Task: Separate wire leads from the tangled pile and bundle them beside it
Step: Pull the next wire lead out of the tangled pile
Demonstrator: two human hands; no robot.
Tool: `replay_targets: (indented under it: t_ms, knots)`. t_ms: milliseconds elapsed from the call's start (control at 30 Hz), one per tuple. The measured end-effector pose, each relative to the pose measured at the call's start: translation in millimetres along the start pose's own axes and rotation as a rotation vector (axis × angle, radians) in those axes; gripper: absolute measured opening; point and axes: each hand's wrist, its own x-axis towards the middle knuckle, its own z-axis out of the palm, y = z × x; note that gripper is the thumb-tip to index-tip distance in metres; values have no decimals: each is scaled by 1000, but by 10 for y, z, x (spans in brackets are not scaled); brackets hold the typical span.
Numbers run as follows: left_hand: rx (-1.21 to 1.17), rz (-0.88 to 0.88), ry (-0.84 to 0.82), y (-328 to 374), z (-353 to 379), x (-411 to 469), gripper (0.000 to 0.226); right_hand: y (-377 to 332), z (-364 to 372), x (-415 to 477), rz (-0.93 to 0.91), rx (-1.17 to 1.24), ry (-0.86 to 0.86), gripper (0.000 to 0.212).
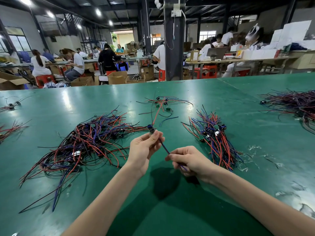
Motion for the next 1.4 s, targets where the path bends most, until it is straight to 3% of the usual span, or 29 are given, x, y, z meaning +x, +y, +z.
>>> replay_targets:
  t_ms: [333,667,867,1000,1167,1400]
  knots:
    - [-56,23,89,64,-124,98,11,4,75,-38,-24,-228,-21,22]
    - [-41,29,184,93,-211,157,8,-3,142,-111,-170,-301,-145,27]
    - [-19,56,209,98,-231,172,7,49,132,-94,-179,-397,-110,24]
    - [-11,47,246,107,-251,197,7,51,145,-108,-312,-433,-38,27]
    - [61,4,263,40,-247,202,7,10,234,-166,-545,-491,-11,50]
    - [39,-40,240,31,-249,205,8,-31,218,-203,-624,-532,-43,55]
